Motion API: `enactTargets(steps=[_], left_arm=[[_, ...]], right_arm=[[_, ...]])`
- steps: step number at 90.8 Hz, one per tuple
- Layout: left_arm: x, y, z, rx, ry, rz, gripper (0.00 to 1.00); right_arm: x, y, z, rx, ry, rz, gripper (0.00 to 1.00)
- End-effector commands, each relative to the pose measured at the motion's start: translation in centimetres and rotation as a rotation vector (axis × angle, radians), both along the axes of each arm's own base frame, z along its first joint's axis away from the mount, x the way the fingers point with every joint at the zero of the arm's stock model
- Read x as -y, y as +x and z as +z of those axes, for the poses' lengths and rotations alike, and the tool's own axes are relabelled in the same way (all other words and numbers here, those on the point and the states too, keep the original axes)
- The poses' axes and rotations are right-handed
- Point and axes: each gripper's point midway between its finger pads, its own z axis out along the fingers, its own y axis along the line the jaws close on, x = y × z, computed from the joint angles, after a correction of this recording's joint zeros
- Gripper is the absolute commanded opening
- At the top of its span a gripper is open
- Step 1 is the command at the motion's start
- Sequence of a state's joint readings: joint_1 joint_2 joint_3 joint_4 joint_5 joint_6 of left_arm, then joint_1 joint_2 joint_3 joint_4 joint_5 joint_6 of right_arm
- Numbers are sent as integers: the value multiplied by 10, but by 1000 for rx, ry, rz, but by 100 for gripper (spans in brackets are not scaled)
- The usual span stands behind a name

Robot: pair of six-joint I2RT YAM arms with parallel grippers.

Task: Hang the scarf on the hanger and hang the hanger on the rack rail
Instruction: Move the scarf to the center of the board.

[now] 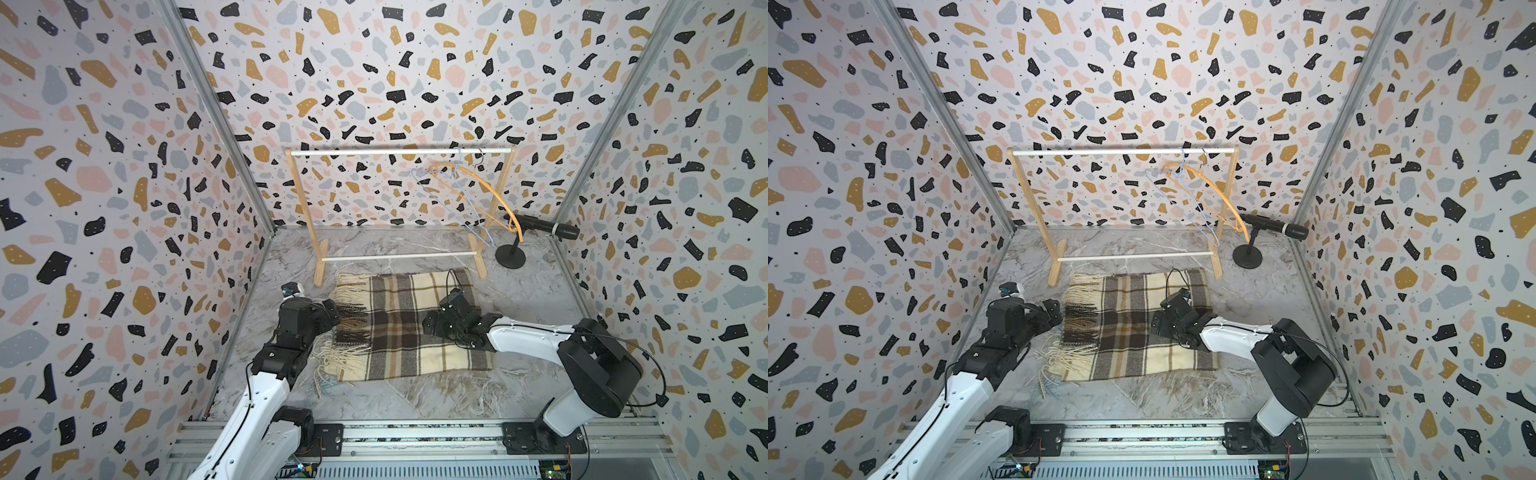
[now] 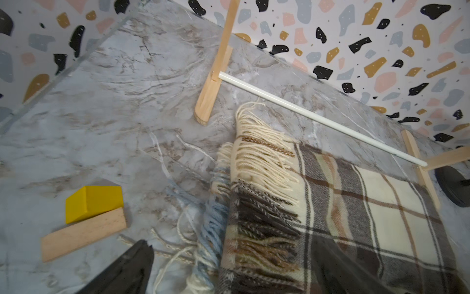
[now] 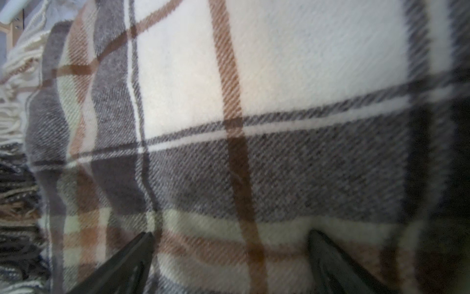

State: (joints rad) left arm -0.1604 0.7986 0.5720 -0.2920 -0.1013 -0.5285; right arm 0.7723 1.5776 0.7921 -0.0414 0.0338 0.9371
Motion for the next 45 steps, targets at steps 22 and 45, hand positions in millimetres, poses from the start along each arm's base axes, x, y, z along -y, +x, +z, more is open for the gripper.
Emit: enactTargets(steps=[22,45], left_arm=[[31,6,58,86,-84,-156,100],[44,2,79,138,-166,-206,100]], right_arm=[[44,-15,106,260,-280,332,100],[59,-8,213,417,-353,450,100]])
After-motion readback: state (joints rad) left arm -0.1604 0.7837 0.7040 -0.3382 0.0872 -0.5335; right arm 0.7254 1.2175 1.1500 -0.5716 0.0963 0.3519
